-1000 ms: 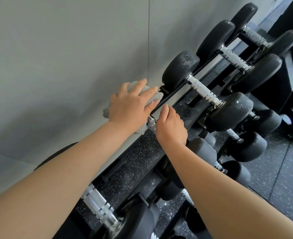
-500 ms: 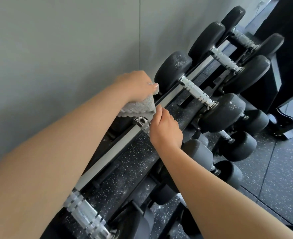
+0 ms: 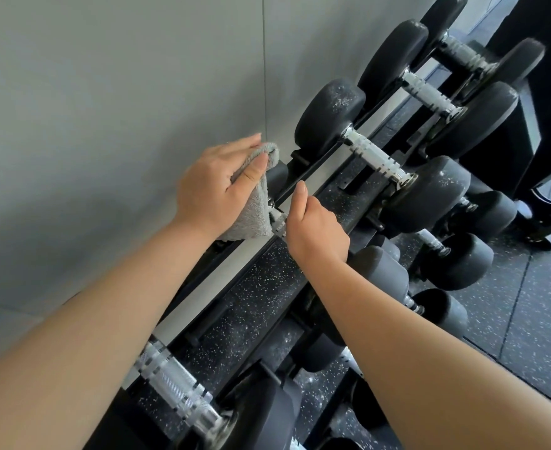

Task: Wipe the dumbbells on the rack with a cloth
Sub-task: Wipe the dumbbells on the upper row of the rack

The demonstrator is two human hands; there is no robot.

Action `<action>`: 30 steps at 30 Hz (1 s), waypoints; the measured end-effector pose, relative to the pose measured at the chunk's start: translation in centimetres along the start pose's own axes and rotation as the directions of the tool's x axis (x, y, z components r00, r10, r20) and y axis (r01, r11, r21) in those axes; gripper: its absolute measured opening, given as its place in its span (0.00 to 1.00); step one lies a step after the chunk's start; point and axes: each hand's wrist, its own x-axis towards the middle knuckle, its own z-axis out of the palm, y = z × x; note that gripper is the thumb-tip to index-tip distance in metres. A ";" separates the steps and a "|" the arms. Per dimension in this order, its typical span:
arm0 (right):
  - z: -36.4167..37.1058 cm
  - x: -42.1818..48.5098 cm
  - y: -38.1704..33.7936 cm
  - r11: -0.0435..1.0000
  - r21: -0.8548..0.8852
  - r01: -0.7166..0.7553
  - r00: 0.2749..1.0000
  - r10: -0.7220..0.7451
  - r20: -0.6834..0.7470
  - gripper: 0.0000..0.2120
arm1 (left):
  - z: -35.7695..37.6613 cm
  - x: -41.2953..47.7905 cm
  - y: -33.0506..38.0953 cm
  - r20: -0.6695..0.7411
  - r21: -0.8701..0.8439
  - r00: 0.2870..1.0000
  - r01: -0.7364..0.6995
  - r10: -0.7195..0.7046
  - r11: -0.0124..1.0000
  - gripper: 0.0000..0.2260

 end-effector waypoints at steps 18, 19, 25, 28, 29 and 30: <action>0.3 0.2 0.1 1.000 -0.020 0.024 1.000 -0.024 -0.016 0.34 | 0.5 7.0 2.7 0.344 0.300 0.902 0.157 -0.260 0.941 0.20; 0.2 0.2 0.1 1.000 -0.011 0.014 1.000 -0.014 -0.008 0.34 | 0.4 6.6 2.7 0.320 0.294 0.917 0.144 -0.239 0.945 0.21; 0.0 0.1 0.0 1.000 0.012 -0.008 1.000 0.008 0.003 0.34 | -0.1 2.7 1.2 0.157 0.025 0.988 0.006 -0.009 1.000 0.20; 0.0 0.1 0.0 1.000 0.000 -0.008 1.000 0.008 -0.001 0.34 | 0.5 1.3 0.3 0.039 -0.005 0.999 -0.033 0.033 0.999 0.23; 0.0 0.1 0.0 1.000 -0.002 -0.009 1.000 0.009 0.002 0.34 | 0.7 1.1 0.1 0.012 0.009 0.999 -0.030 0.030 1.000 0.23; 0.0 0.1 0.0 1.000 -0.003 -0.006 1.000 0.006 0.007 0.34 | 0.8 1.0 0.1 -0.010 0.019 1.000 -0.021 0.021 1.000 0.23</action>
